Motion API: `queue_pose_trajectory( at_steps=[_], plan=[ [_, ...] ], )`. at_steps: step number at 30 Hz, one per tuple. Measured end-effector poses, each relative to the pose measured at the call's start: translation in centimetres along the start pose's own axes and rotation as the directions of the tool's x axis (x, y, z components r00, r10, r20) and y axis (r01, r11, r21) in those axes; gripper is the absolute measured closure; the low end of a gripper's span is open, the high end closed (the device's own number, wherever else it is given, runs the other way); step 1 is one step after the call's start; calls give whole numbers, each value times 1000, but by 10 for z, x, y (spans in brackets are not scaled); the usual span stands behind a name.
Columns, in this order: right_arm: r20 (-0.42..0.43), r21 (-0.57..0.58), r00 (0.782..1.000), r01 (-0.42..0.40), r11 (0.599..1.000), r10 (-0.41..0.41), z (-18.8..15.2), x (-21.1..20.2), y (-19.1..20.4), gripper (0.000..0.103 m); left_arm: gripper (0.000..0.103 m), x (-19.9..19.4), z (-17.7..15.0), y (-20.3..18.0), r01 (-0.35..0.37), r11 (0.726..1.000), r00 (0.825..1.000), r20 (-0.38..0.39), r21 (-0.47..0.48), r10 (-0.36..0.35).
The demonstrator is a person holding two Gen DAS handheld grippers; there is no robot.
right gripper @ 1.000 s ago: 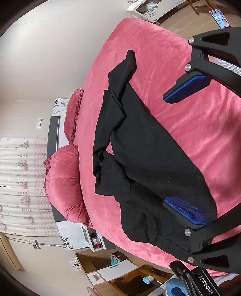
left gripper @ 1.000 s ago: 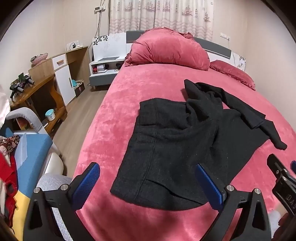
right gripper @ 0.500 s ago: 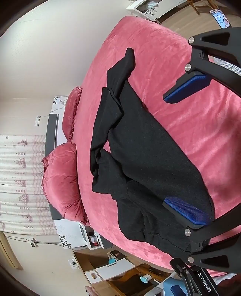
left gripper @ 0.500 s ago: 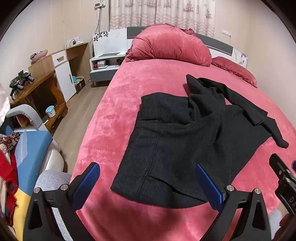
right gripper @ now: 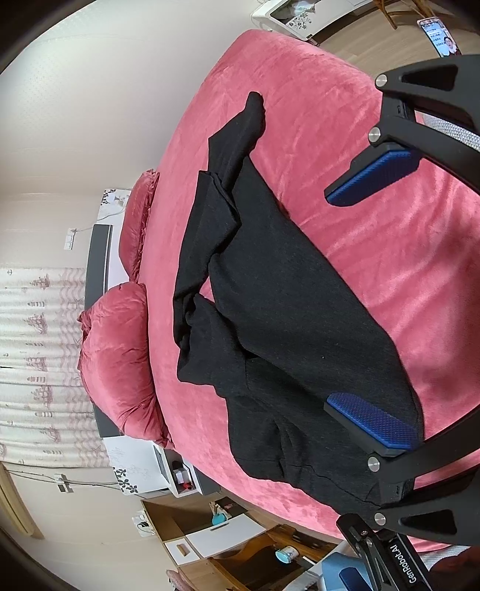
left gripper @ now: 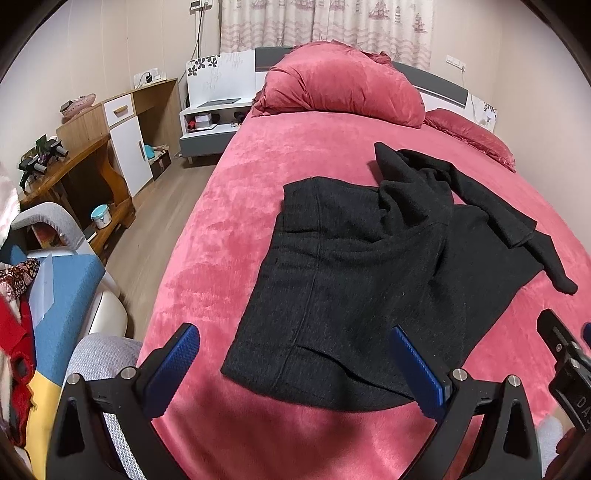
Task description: Fold large clothes
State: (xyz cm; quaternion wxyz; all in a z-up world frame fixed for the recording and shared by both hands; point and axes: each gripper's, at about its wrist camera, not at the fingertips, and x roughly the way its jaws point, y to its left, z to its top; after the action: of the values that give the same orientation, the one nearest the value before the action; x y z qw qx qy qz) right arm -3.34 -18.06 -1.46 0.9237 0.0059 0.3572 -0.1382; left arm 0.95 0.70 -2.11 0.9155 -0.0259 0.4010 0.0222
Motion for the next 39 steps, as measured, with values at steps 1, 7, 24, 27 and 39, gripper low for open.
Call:
queue_pose_trajectory(
  at_steps=[1, 7, 24, 27, 39],
  plan=[
    [-1, 0, 1000, 0, 1000, 0, 0, 0, 0, 0, 0, 0, 0, 0, 0, 1000, 1000, -1, -1, 0],
    [3, 1, 1000, -1, 1000, 1, 0, 0, -1, 0, 0, 2, 0, 1, 0, 1000, 1000, -6, -1, 0],
    [-12, -3, 1000, -2, 1000, 2, -2, 2, -1, 0, 0, 10, -3, 1, -4, 1000, 999, -39, 2, 4],
    [-18, -1, 1000, -3, 1000, 3, -3, 5, -1, 0, 0, 13, -4, 1, -4, 1000, 999, -47, 4, 4],
    [-73, 5, 997, 0, 1000, 1, -11, 21, -5, 0, 0, 34, -10, 4, 105, 994, 988, -118, 13, -103]
  ],
)
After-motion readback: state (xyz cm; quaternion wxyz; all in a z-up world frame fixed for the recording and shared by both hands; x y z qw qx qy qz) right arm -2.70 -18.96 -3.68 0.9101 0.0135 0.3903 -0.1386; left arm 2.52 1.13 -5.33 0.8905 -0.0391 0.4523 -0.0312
